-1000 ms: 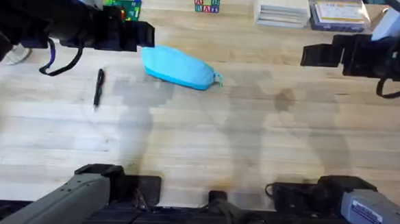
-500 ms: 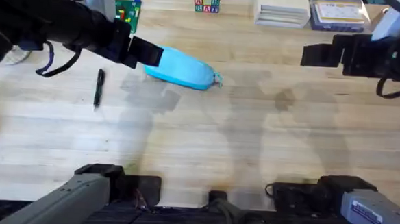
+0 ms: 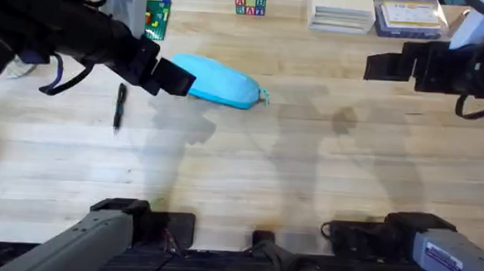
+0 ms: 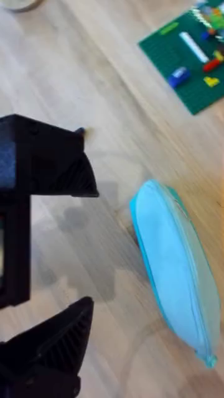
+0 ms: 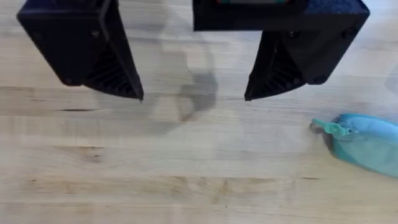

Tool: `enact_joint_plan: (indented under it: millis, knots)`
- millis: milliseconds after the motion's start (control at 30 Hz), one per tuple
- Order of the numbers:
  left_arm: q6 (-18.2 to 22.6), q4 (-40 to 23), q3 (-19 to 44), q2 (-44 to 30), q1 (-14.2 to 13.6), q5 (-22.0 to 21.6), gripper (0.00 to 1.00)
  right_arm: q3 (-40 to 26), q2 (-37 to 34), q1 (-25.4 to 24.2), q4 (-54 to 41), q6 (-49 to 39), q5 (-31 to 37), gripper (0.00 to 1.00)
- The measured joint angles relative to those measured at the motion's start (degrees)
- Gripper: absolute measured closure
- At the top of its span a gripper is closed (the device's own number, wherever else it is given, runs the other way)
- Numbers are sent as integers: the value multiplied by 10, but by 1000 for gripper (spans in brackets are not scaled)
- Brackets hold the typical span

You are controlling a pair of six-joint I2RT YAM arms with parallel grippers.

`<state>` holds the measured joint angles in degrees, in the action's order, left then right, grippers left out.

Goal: Unzip the bag, pick up the pens from the table one at a time and place them inside, then zip the bag closed.

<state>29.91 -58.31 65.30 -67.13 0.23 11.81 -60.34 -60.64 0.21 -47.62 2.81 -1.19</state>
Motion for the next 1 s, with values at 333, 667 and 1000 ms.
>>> enact_joint_plan:
  millis: [333, 667, 1000]
  knots:
    - [164, -28, 0, 0, 66, 135, 10, 0, 0, 0, 0, 0, 0, 4]
    - [301, -54, 0, 0, 139, 242, 10, 0, 0, 0, 0, 0, 0, 4]
    - [420, -178, 98, -90, 150, 284, 10, 0, 0, 0, 0, 0, -1, 4]
